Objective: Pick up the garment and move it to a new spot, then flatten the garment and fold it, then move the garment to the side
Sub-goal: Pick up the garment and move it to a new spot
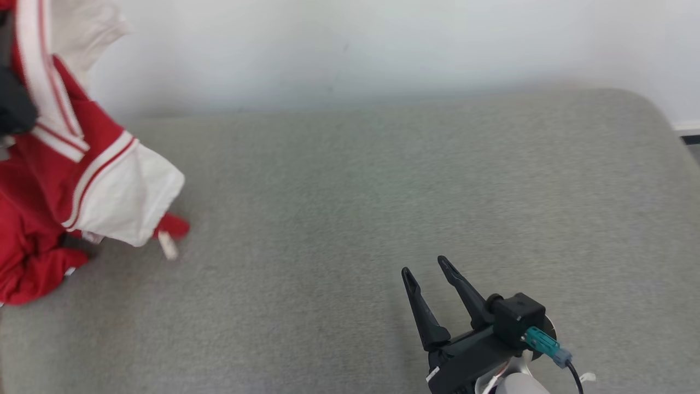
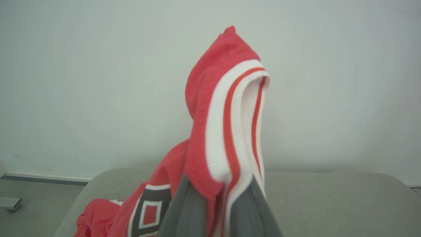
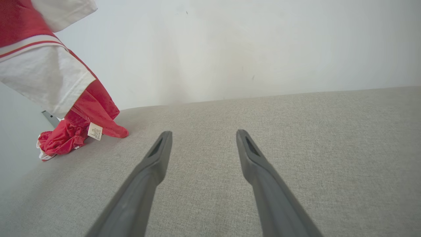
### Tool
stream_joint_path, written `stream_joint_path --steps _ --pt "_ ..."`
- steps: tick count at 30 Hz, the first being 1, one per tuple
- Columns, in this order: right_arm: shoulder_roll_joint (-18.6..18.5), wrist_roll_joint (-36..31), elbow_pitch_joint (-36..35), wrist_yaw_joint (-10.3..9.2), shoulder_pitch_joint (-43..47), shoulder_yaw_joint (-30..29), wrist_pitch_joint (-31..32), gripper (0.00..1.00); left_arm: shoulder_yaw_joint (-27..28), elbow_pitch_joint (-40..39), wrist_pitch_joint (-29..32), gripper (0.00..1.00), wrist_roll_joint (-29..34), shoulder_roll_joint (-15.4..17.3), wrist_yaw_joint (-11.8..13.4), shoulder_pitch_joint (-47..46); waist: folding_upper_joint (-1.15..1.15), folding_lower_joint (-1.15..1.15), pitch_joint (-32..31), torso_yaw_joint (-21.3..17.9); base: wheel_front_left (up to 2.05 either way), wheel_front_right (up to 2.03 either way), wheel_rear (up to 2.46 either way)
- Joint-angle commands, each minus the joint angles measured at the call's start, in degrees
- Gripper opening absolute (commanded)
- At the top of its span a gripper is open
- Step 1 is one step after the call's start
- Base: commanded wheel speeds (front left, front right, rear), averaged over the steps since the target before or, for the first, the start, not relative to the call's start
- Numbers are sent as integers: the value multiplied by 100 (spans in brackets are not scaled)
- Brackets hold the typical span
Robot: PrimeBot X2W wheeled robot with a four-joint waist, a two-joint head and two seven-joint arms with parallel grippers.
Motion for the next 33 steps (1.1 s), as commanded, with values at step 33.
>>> stream_joint_path --steps 33 --pt "-10 21 -42 -12 31 260 -2 100 -1026 785 -1535 0 -217 -1913 204 2090 1 2 -226 -2498 0 0 0"
